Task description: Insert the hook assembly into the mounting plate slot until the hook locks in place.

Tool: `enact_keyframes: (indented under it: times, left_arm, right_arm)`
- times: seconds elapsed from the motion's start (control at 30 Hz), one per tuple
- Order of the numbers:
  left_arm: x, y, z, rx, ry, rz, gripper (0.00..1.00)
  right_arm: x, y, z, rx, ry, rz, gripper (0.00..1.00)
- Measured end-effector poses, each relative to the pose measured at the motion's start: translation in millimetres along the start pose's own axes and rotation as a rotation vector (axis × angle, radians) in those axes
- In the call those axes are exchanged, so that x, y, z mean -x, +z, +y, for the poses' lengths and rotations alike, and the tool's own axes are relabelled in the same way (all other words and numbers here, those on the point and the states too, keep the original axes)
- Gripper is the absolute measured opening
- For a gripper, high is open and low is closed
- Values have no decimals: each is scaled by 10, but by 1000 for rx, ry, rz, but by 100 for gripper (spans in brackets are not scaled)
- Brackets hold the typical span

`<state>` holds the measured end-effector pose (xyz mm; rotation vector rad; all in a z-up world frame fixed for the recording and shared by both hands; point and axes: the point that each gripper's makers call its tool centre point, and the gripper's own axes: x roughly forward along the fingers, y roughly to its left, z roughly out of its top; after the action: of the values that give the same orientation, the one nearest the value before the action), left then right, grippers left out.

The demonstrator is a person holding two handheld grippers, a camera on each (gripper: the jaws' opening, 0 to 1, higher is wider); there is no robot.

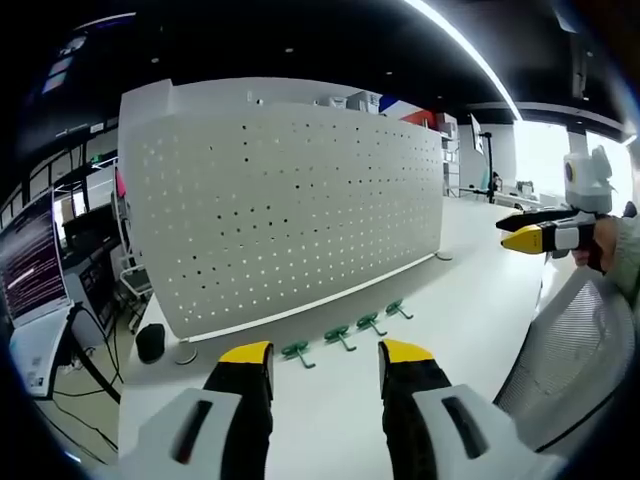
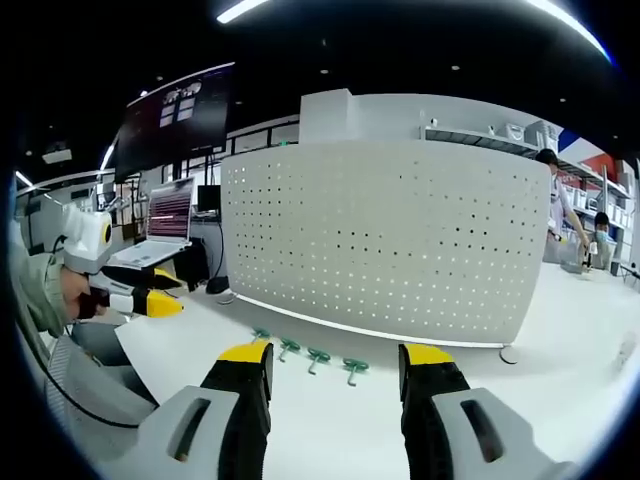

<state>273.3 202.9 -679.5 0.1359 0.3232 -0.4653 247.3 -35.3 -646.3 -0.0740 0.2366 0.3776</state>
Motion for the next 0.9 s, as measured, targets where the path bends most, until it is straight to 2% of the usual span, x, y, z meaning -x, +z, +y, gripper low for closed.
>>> enact_keyframes:
  times: [0.1, 0.2, 0.3, 0.47, 0.63, 0.77, 0.9]
  left_arm:
    - [-39, -6, 59, -24, -5, -8, 40]
    - [-93, 6, 112, -50, -23, -18, 33]
    - [-166, 11, 157, -66, -50, -14, 31]
    - [-284, 37, 275, -153, -69, -3, 26]
    - [-435, -28, 341, -294, -121, 43, 29]
    - [-576, -137, 333, -395, -191, 95, 32]
    - [-703, -208, 334, -463, -249, 127, 27]
  right_arm:
    - [-15, -35, 43, -3, 10, 8, 48]
    - [-31, -63, 76, -10, 19, 15, 48]
    - [-57, -90, 116, -11, 30, 21, 48]
    - [-90, -112, 149, -17, 40, 25, 48]
    - [-94, -124, 144, -21, 42, 28, 48]
    - [-94, -135, 126, -25, 39, 30, 48]
    - [-96, -148, 116, -29, 36, 33, 48]
